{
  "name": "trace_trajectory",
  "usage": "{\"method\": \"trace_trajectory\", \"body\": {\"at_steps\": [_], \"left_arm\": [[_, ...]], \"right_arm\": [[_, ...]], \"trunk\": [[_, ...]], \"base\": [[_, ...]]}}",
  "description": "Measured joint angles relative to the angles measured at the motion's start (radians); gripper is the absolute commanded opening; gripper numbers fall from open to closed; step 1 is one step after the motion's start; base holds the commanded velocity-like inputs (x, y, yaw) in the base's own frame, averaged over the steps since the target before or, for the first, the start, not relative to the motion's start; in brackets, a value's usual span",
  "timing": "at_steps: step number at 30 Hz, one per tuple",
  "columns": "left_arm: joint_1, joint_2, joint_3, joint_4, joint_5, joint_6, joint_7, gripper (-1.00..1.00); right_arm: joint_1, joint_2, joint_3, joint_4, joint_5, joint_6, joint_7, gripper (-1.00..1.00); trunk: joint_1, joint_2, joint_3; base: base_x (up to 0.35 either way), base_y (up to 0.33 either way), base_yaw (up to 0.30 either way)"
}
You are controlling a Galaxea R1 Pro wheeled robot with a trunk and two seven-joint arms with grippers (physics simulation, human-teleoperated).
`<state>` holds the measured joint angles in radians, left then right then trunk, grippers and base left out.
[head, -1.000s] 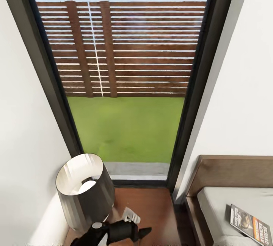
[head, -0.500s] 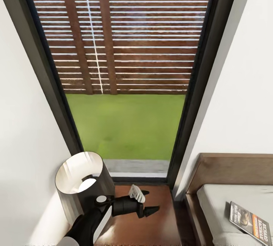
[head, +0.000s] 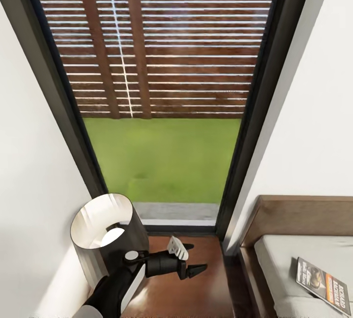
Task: In the bedroom, move the book from the bed onto either nightstand, and place the two sandals side by side next to the bed.
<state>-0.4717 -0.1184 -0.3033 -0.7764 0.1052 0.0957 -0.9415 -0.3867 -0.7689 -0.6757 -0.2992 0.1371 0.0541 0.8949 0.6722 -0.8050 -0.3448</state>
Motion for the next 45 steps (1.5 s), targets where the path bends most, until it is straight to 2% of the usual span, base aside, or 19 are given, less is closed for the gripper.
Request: {"method": "trace_trajectory", "body": {"at_steps": [32,45], "left_arm": [[0.000,0.002,0.005,0.003,0.002,0.000,0.002,1.00],[0.000,0.002,0.005,0.003,0.002,0.000,0.002,1.00]], "right_arm": [[0.000,0.002,0.000,0.001,0.000,0.000,0.001,1.00],[0.000,0.002,0.000,0.001,0.000,0.000,0.001,1.00]], "trunk": [[0.000,0.000,-0.050],[0.000,0.000,-0.053]], "base": [[0.032,-0.030,0.000],[0.000,0.000,0.000]]}}
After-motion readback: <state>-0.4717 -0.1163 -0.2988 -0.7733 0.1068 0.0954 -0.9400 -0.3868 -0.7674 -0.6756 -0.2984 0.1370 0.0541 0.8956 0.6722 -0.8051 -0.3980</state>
